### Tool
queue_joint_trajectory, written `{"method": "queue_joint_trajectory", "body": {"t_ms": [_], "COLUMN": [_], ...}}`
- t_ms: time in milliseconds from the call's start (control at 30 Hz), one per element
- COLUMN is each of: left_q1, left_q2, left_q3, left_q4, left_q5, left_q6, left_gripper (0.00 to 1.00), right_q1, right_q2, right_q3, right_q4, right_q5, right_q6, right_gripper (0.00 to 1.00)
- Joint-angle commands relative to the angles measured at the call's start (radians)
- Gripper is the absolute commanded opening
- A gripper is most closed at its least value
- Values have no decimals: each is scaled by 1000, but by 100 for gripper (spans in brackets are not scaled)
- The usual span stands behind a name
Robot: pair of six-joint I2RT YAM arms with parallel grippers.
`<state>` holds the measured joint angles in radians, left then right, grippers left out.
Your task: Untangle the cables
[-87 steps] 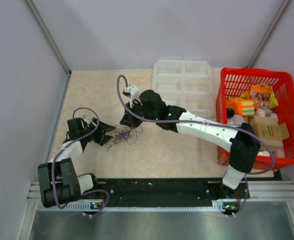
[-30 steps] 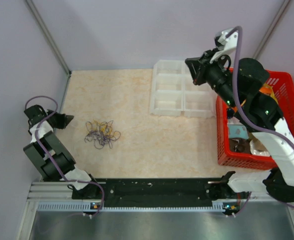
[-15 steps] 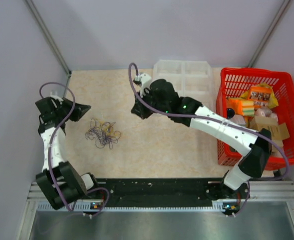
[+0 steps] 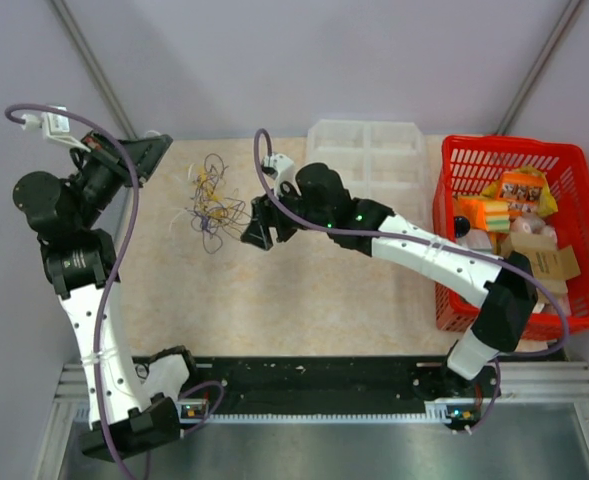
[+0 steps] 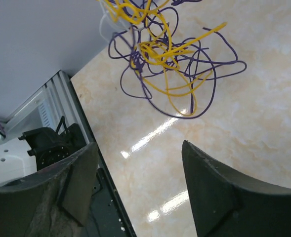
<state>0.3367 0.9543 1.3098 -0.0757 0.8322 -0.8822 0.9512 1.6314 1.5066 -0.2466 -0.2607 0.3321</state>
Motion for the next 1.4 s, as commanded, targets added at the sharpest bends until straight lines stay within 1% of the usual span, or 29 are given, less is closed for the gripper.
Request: {"method": "queue_joint_trajectory", "body": {"t_ms": [0, 67, 167, 300, 400, 500, 567, 667, 733, 767, 800, 833, 900, 933, 1000, 1100, 1233, 1300, 1367], "left_q1": [-14, -18, -27, -54, -93, -122, -140, -160, -163, -163, -163, -163, -163, -163, -163, -163, -163, -165, -163], "left_q2": [5, 8, 26, 23, 24, 24, 23, 18, 15, 15, 17, 18, 23, 24, 29, 46, 54, 57, 72], "left_q3": [91, 92, 89, 72, 54, 39, 25, 17, 17, 20, 28, 35, 45, 48, 60, 124, 238, 322, 428], "left_q4": [143, 143, 166, 159, 148, 131, 119, 103, 99, 97, 80, 80, 48, 48, 45, 13, -15, -25, -74], "left_q5": [21, 18, 59, 65, 64, 53, 41, 27, 24, 22, 21, 18, 18, 16, 12, 5, -16, -28, -54], "left_q6": [-121, -145, -207, -218, -210, -199, -186, -173, -170, -166, -158, -149, -144, -144, -143, -123, -112, -104, -80], "left_gripper": [0, 0, 0, 0, 0, 0, 0, 0, 0, 0, 0, 0, 0, 0, 0, 0, 0, 0, 0], "right_q1": [-9, -15, -20, -22, -23, 0, 17, 26, 26, 24, 26, 26, 26, 26, 24, 26, 11, 1, -12], "right_q2": [-16, -8, 16, 65, 136, 183, 186, 180, 163, 151, 139, 128, 108, 102, 97, 94, 99, 123, 163], "right_q3": [98, 142, 216, 331, 438, 471, 445, 358, 278, 235, 198, 154, 97, 80, 49, -20, -120, -158, -163], "right_q4": [76, 79, 64, 15, -13, -17, 7, 78, 105, 115, 130, 151, 182, 182, 187, 198, 233, 269, 265], "right_q5": [6, 8, 46, 63, -9, -63, -78, -132, -98, -77, -63, -54, -32, -28, -9, 58, 120, 129, 126], "right_q6": [-21, -13, -24, -39, 22, 79, 81, 93, 105, 108, 111, 111, 113, 110, 104, 97, 114, 130, 145], "right_gripper": [72, 75, 77, 80, 80, 77, 72, 58, 40, 29, 22, 18, 2, 0, 0, 0, 0, 0, 0]}}
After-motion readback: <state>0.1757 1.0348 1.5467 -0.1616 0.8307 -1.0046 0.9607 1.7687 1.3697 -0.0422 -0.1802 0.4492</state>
